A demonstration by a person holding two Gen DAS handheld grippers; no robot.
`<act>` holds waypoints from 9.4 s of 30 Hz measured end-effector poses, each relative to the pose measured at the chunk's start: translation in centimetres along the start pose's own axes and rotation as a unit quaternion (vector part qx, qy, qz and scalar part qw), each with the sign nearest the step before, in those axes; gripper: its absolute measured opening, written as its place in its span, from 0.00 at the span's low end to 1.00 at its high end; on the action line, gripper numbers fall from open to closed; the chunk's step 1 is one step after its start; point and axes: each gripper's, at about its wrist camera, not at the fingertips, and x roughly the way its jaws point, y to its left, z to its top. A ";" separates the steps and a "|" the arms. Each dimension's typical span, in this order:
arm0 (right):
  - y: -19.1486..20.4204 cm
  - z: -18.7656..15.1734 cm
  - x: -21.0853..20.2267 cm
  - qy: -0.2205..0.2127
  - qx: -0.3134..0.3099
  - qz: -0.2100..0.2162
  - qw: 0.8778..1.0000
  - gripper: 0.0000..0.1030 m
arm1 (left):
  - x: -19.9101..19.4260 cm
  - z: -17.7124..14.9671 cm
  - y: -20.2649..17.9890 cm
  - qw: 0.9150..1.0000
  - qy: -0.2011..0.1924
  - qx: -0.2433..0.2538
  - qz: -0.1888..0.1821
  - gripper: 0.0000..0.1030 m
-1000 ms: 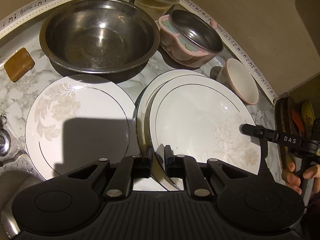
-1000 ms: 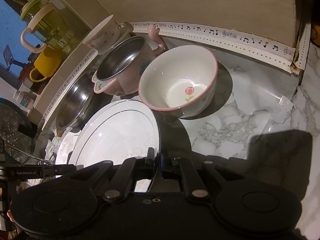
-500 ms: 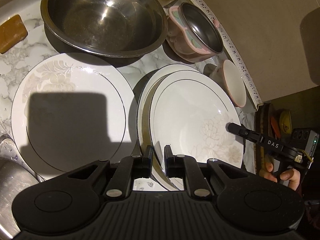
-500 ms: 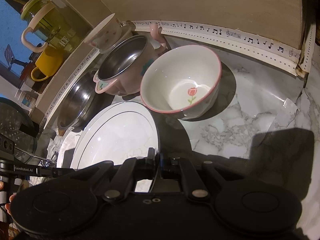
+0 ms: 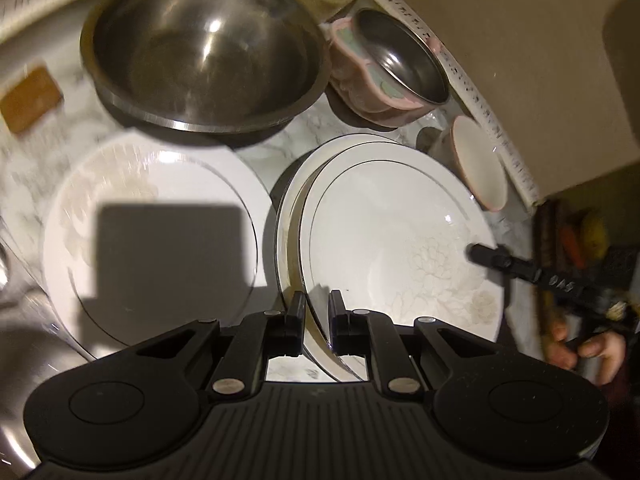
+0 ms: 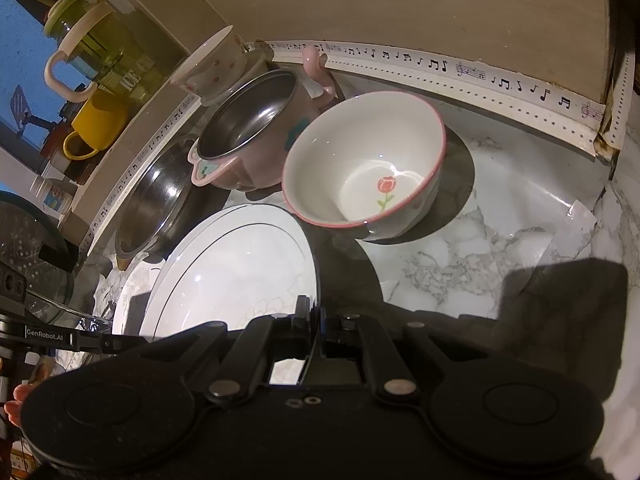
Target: Organize plates and bowls
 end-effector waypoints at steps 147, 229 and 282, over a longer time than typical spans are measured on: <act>1.4 -5.2 -2.6 0.080 -0.116 -0.046 0.989 0.18 | 0.5 -12.6 -5.7 0.993 -0.083 -0.035 0.078 0.23; 17.6 3.0 13.4 0.113 -0.243 -0.014 0.963 0.76 | -2.8 -4.6 9.8 0.966 -0.174 -0.131 0.140 0.77; 17.9 1.5 11.7 0.131 -0.192 0.001 0.973 0.12 | -5.5 -6.7 8.1 0.954 -0.196 -0.165 0.153 0.17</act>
